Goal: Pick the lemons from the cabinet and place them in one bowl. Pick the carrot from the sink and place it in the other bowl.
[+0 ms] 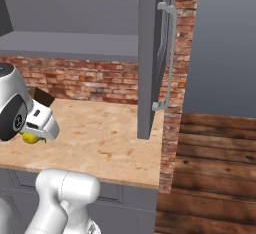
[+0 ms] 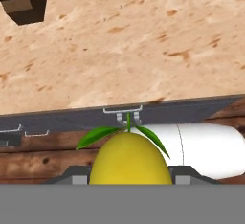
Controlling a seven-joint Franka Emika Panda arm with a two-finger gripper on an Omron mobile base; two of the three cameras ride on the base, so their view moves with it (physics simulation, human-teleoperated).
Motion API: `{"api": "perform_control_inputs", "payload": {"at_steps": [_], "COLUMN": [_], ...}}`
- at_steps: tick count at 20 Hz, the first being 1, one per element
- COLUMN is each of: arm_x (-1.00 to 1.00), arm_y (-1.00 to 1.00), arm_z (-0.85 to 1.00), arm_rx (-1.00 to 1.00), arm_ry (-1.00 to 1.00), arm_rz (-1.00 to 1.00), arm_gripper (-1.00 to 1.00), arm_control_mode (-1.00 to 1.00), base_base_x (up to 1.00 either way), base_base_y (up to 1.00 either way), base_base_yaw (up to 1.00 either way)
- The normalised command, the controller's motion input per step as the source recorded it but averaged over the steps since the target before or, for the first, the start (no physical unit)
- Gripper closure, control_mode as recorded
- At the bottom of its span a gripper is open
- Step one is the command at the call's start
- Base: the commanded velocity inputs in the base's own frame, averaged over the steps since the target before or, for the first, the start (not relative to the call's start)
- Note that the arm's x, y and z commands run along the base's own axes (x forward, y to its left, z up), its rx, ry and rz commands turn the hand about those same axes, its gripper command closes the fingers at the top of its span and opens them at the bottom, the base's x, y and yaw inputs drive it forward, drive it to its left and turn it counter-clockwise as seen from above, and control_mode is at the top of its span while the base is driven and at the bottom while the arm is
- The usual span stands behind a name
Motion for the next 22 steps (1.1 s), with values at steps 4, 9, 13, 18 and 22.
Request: {"api": "perform_control_inputs", "payload": {"at_steps": [4, 9, 13, 18, 22], "arm_x": [0.0, 0.0, 0.0, 0.0, 0.0], "arm_y": [0.0, 0.0, 0.0, 0.0, 0.0], "arm_z": [0.0, 0.0, 0.0, 0.0, 0.0], "arm_rx": [0.0, 0.0, 0.0, 0.0, 0.0], "arm_ry": [0.0, 0.0, 0.0, 0.0, 0.0], "arm_rz": [0.0, 0.0, 0.0, 0.0, 0.0], "arm_gripper": [1.0, 1.0, 1.0, 1.0, 1.0], "arm_control_mode": [1.0, 1.0, 1.0, 1.0, 1.0], "base_base_x": [-0.66, -1.0, -0.74, -0.03, 0.0], "base_base_y": [0.42, 0.79, 0.17, 0.0, 0.0], "base_base_yaw": [0.0, 0.0, 0.01, 0.51, 1.0]}}
